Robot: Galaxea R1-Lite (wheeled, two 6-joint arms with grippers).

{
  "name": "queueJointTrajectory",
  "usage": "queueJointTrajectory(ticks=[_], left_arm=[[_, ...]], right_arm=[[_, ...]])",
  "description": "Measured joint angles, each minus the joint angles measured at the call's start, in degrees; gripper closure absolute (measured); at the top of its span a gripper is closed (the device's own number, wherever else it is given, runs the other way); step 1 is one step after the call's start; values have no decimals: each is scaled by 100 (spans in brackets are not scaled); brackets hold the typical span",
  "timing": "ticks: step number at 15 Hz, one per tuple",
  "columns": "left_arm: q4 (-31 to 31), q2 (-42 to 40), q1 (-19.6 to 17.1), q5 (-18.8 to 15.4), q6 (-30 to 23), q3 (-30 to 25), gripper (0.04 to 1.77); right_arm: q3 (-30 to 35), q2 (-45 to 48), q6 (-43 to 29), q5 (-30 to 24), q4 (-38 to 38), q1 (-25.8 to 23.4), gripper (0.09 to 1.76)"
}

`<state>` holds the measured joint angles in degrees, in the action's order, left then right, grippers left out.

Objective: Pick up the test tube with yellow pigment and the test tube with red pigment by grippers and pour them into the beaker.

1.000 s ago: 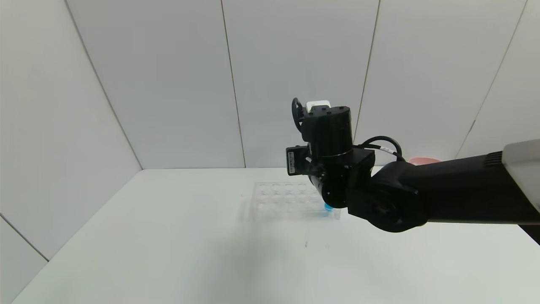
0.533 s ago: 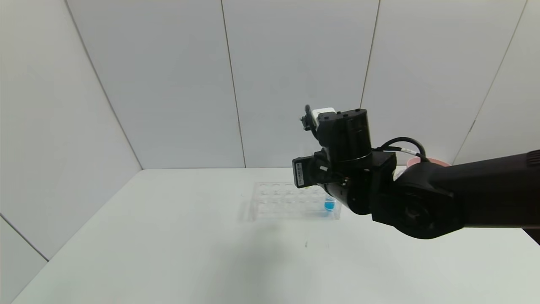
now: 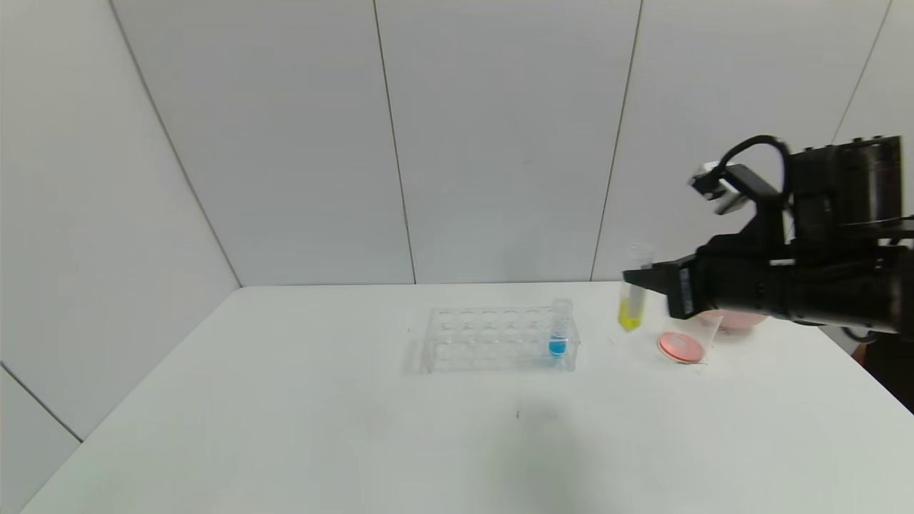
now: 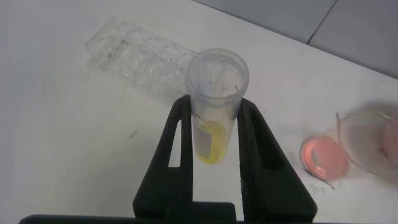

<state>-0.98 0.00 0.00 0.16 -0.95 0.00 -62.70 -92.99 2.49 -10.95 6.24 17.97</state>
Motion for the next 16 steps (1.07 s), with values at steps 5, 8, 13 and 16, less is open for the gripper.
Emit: queueJointTrajectory(ticks=[5,8,13,16], left_arm=[[0,0,0,0,0,0,9],[0,0,0,0,2,0,9],[0,0,0,0,0,0,9],[0,0,0,-2,0,0,9]], right_arm=[[52,727,1434,-1765,-1081,-2038,136],[-218,705,2242,-2274,-1584,-2987,136],[-1368,-108,3142,-2372,-2441,-3638,136],[-2120,-775,3633,-2365,-2904,-3712,136]])
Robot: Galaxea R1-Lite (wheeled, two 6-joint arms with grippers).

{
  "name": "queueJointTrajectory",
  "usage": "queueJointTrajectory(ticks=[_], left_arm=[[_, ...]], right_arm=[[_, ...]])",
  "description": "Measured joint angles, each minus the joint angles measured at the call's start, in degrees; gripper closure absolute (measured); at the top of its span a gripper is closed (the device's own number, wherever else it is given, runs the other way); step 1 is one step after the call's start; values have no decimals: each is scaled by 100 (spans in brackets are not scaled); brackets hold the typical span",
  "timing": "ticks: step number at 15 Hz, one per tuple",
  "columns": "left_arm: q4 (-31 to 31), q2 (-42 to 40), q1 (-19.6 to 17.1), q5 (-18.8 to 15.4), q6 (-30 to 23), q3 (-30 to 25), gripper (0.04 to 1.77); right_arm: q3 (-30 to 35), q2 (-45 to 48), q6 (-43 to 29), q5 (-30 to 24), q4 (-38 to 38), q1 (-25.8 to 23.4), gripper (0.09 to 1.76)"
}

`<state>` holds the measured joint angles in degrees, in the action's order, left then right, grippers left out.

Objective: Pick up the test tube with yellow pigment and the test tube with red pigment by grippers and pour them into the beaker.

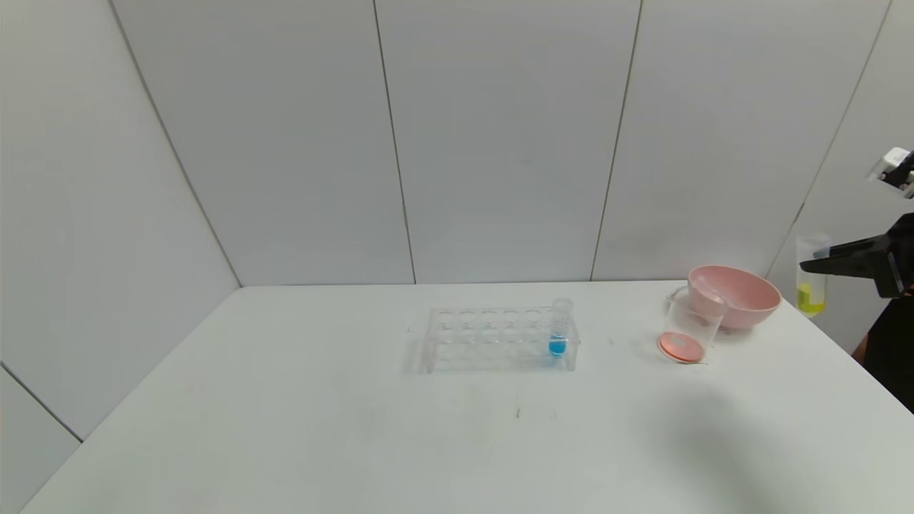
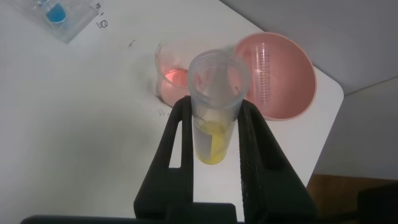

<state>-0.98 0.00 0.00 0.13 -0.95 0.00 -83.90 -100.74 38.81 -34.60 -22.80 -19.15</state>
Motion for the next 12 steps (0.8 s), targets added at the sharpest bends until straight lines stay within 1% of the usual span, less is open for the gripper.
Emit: queueJointTrajectory(ticks=[7,12], left_arm=[[0,0,0,2,0,0,9],[0,0,0,2,0,0,9]], right_arm=[[-1523,-1378,460,246,-249,57,136],[-2461,-1863,926,613,-1279,262,136]])
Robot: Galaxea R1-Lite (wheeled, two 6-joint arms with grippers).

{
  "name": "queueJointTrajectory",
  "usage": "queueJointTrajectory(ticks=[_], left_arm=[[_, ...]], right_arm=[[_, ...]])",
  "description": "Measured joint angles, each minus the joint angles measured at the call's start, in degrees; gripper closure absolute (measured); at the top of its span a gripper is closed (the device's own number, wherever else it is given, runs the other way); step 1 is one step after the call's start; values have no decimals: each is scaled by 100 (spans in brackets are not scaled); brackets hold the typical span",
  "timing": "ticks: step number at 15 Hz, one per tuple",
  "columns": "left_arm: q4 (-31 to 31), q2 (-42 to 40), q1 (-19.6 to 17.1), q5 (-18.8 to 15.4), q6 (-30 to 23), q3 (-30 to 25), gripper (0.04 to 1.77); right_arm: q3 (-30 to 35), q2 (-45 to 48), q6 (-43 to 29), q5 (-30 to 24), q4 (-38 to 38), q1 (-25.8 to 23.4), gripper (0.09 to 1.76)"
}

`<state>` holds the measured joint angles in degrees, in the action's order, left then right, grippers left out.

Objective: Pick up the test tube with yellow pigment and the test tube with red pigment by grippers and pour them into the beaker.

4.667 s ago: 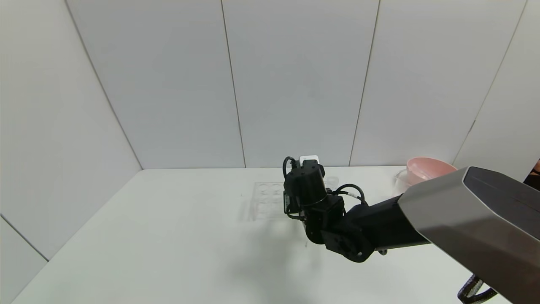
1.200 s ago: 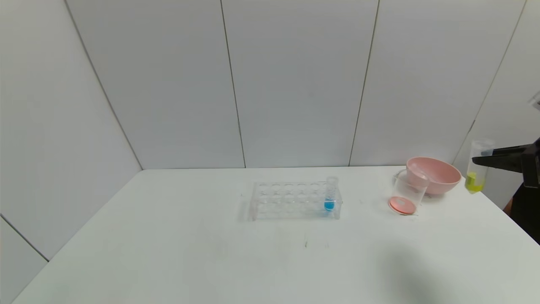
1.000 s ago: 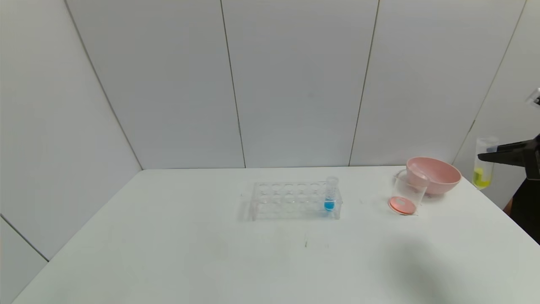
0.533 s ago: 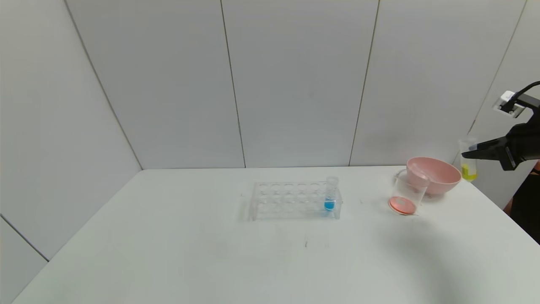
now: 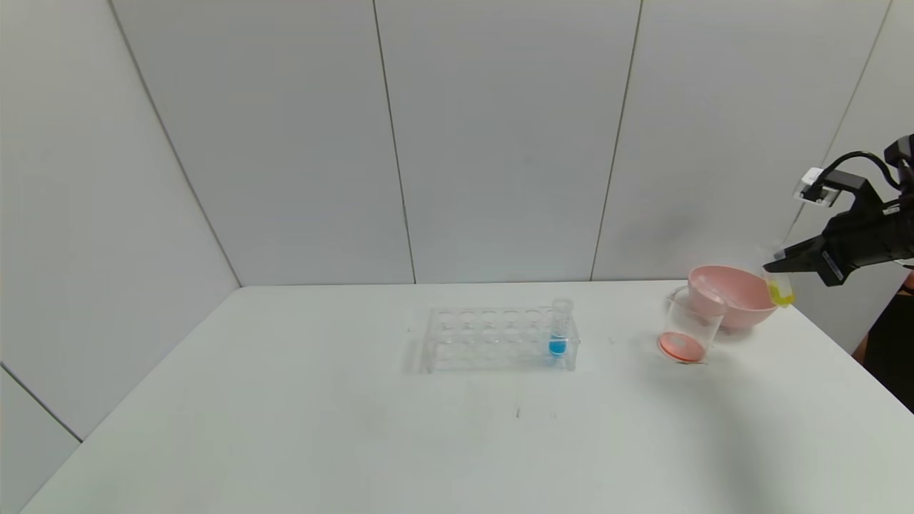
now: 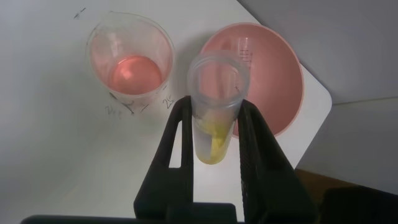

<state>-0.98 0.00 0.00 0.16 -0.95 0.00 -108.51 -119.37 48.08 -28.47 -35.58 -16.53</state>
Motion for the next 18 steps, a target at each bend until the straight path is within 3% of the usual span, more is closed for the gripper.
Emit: queueJointTrajectory(ticks=[9,14,18], left_arm=[[0,0,0,0,0,0,9],[0,0,0,0,0,0,9],[0,0,0,0,0,0,9]], right_arm=[[-506,-194,340,660,-89,407,136],[-522,-196,468,709,-98,429,136],[-561,-152,861,1196,-344,494,136]])
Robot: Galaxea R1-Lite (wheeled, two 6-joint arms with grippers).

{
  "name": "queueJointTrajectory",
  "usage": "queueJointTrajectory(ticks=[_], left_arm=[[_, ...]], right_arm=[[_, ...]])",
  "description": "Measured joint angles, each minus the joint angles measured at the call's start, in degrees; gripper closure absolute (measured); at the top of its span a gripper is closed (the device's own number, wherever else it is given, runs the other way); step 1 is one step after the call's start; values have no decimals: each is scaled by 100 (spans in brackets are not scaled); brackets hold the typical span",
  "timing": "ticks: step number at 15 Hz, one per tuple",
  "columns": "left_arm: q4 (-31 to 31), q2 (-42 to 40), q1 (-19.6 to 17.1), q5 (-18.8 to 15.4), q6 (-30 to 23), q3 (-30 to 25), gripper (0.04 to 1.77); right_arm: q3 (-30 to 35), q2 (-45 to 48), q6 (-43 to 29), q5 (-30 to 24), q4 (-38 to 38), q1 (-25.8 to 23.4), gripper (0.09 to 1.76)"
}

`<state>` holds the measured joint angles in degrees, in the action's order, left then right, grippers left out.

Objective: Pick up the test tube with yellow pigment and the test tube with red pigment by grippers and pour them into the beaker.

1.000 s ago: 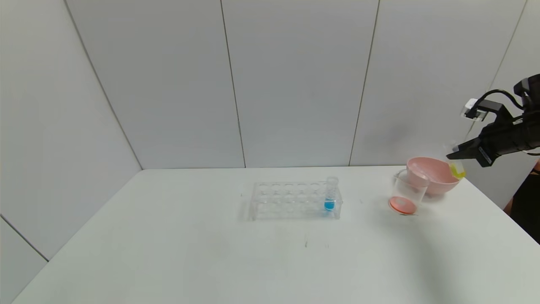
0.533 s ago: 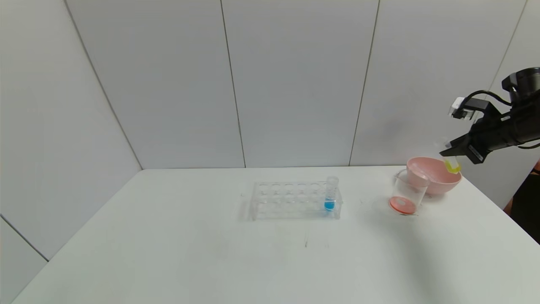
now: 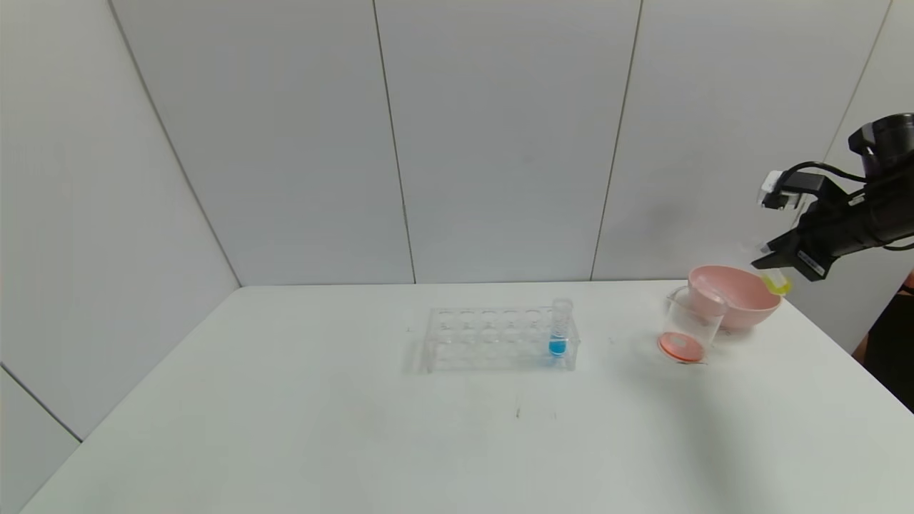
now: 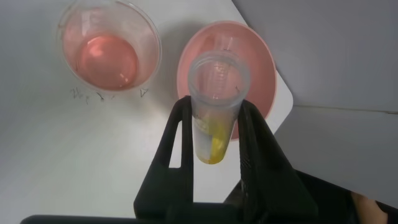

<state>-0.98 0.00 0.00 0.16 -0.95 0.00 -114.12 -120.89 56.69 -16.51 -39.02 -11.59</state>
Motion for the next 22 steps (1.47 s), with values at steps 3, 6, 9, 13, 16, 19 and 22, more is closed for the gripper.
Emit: queueJointTrajectory(ticks=[3,6,9,13,16,19,22], left_arm=[[0,0,0,0,0,0,9],[0,0,0,0,0,0,9],[0,0,0,0,0,0,9],[0,0,0,0,2,0,9],[0,0,0,0,2,0,9],[0,0,0,0,0,0,9],[0,0,0,0,2,0,9]], right_arm=[[-11,85,411,625,-252,94,136],[-22,152,596,948,-466,344,136],[-22,160,756,1279,-501,575,136],[-46,163,1100,2085,-499,870,136],[-49,141,1240,2480,-512,1083,136],[-51,50,1259,2666,-518,1184,136],[-49,-30,1404,3328,-672,1263,136]])
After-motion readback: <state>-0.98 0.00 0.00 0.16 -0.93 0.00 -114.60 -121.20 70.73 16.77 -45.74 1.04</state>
